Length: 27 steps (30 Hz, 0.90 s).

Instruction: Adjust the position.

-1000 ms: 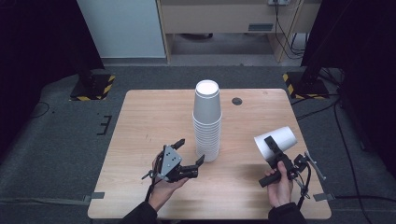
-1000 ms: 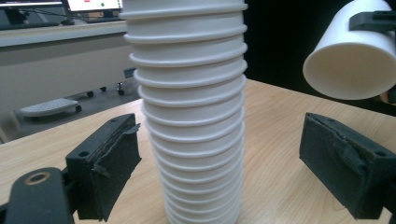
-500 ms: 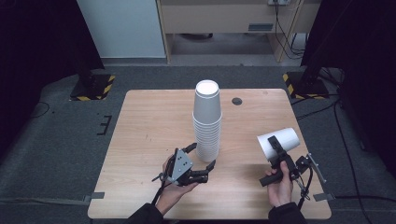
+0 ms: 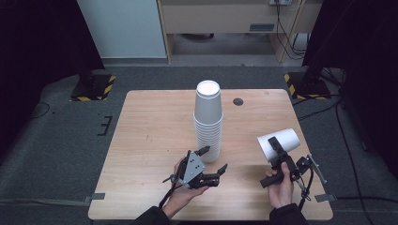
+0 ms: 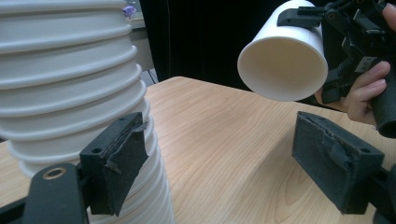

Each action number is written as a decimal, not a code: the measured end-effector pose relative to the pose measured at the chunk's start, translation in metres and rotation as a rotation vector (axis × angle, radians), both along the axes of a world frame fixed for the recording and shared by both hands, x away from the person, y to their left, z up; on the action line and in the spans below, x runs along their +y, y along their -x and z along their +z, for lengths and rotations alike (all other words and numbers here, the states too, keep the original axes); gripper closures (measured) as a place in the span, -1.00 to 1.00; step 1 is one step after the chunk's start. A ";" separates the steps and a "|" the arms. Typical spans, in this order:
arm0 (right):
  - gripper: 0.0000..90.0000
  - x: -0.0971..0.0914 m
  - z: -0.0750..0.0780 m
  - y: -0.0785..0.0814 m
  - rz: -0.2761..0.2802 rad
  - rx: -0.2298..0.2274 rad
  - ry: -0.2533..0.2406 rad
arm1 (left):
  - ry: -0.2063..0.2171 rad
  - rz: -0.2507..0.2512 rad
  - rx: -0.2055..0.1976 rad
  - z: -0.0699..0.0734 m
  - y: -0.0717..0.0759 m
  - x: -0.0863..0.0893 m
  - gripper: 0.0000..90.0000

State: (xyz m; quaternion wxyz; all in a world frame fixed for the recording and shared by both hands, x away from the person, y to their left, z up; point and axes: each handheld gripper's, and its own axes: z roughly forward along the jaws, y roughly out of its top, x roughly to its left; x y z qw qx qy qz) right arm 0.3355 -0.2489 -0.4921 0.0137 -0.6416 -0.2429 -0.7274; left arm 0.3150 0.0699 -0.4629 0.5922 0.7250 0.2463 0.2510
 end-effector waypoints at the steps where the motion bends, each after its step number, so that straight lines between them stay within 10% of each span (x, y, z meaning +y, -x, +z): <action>1: -0.66 0.000 0.000 0.000 0.001 -0.002 -0.001 | 0.003 -0.008 0.003 0.000 -0.001 -0.004 -0.62; 27: -0.66 0.000 0.002 0.001 0.016 0.008 -0.028 | 0.040 -0.077 -0.020 0.005 -0.029 -0.055 -0.56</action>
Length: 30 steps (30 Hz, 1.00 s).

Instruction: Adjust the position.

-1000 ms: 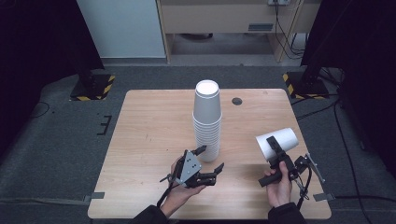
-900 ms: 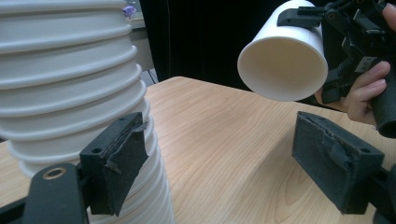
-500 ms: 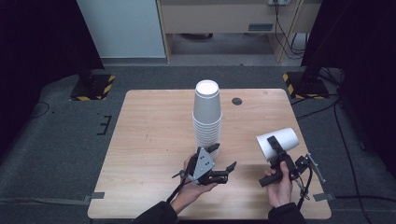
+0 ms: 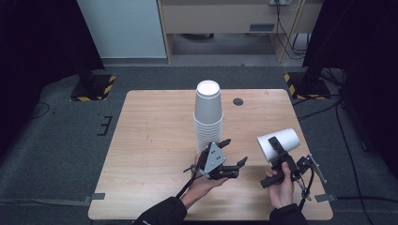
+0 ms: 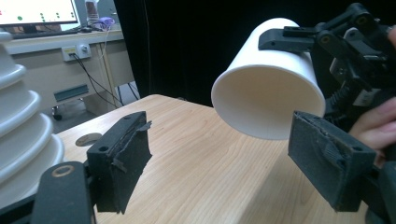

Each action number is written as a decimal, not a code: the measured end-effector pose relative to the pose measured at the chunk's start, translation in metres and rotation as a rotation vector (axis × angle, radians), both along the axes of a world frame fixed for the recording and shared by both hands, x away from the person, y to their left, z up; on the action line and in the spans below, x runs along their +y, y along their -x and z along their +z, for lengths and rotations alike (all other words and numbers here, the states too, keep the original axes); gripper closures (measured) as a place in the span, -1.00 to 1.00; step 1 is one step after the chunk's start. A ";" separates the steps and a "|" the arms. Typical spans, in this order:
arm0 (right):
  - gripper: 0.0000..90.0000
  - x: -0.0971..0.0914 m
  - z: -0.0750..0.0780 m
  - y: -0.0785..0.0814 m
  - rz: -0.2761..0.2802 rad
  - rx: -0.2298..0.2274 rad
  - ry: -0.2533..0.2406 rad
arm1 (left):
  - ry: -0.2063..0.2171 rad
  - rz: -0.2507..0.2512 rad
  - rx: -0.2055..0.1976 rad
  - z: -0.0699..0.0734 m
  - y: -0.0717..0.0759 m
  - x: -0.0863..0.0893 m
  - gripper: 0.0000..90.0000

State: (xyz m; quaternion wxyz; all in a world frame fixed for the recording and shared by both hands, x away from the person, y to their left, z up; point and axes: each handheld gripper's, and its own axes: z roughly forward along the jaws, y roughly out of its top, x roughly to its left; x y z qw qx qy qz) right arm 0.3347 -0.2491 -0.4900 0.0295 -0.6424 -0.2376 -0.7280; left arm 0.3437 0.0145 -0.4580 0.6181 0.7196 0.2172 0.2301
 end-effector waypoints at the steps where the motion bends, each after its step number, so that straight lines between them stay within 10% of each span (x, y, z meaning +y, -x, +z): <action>1: -0.66 0.000 0.000 0.000 0.001 0.001 -0.002 | 0.007 0.002 -0.002 0.000 -0.002 -0.002 -0.55; 30: -0.66 0.001 0.003 0.002 0.022 0.004 -0.039 | 0.049 -0.017 -0.025 -0.008 -0.033 -0.032 -0.54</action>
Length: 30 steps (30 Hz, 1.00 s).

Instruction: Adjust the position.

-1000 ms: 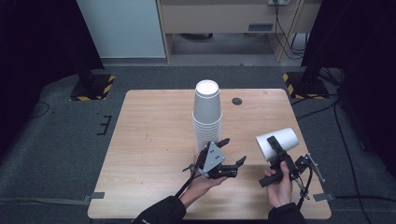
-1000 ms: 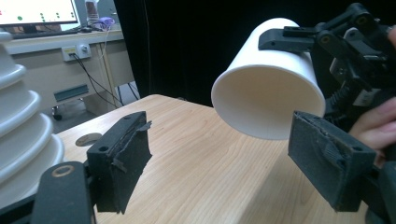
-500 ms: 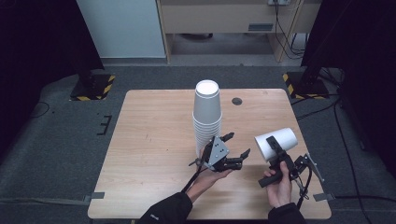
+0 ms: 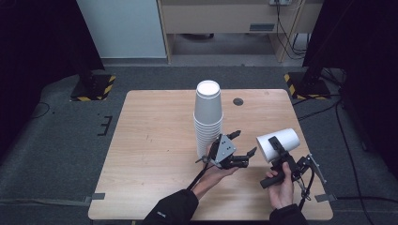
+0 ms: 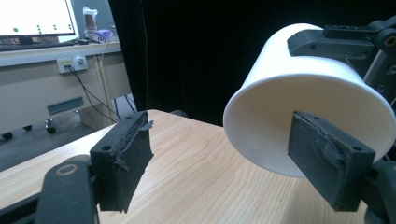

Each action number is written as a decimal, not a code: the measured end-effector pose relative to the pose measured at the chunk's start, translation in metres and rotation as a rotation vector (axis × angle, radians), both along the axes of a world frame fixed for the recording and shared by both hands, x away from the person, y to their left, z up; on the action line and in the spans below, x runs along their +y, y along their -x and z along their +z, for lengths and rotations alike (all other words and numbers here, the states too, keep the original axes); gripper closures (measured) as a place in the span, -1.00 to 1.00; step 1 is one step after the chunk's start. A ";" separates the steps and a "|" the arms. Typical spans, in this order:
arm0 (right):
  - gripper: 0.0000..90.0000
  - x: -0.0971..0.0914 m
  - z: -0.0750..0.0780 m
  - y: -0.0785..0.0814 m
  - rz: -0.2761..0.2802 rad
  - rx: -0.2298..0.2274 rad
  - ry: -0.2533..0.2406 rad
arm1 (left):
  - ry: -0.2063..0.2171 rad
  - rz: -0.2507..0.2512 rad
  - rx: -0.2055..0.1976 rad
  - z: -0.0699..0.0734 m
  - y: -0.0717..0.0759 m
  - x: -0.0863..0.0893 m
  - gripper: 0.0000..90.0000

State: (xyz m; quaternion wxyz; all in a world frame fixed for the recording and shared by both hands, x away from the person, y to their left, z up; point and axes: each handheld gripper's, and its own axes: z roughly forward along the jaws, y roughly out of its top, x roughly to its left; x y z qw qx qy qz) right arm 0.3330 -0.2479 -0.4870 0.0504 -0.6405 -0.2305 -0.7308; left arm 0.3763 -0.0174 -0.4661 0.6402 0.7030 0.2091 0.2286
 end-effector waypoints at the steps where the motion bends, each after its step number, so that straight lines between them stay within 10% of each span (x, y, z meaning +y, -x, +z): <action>1: -0.66 0.000 0.000 0.000 -0.001 -0.001 -0.001 | 0.003 -0.004 0.002 -0.001 -0.001 -0.001 -0.54; 30: -0.66 0.003 -0.004 -0.002 0.058 0.037 -0.021 | -0.001 -0.068 0.001 -0.015 -0.021 -0.030 -0.11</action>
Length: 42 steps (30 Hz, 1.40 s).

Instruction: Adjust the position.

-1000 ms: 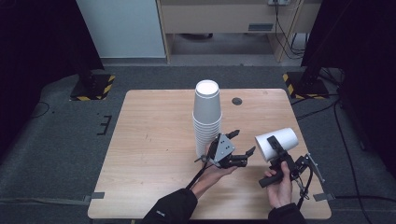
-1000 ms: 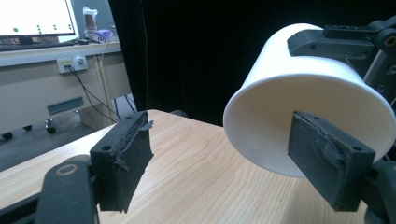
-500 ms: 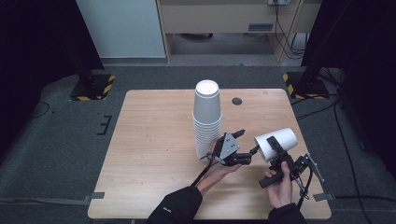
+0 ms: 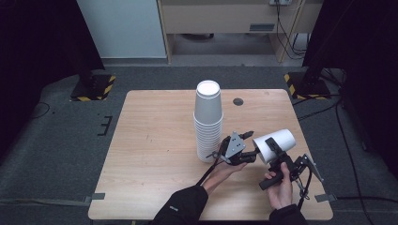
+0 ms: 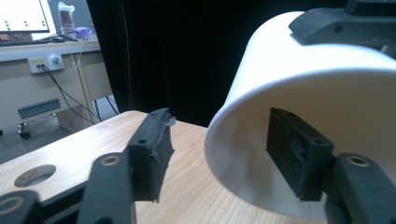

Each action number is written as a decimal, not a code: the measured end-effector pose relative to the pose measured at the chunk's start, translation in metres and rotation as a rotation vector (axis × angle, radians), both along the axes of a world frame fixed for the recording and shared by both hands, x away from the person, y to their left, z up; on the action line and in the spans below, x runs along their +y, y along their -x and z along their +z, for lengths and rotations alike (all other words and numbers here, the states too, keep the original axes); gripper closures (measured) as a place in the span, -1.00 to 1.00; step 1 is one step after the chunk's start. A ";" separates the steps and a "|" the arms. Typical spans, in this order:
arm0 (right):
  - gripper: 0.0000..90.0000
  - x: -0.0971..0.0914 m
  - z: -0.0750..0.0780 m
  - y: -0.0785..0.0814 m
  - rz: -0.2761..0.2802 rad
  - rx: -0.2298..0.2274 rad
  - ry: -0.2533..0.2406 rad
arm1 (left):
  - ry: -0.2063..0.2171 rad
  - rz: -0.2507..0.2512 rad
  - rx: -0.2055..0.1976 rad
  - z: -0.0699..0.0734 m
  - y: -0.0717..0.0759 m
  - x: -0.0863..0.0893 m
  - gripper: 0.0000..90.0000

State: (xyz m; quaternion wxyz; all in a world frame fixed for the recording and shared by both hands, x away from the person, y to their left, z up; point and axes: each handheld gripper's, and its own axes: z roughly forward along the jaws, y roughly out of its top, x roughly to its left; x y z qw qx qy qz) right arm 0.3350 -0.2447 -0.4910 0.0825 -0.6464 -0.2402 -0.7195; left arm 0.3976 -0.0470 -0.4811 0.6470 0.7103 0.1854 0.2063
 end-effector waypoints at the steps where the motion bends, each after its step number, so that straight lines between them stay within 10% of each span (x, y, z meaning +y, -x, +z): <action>1: -0.66 0.000 0.000 0.000 0.001 0.000 0.000 | 0.003 0.001 -0.002 0.001 0.000 -0.001 -0.11; 28: -0.66 0.007 -0.004 -0.002 0.069 0.015 -0.051 | 0.046 -0.014 0.009 0.001 -0.002 -0.005 0.27; 42: -0.67 0.009 -0.006 -0.004 0.083 0.012 -0.060 | 0.049 0.007 0.044 0.001 -0.002 0.004 0.81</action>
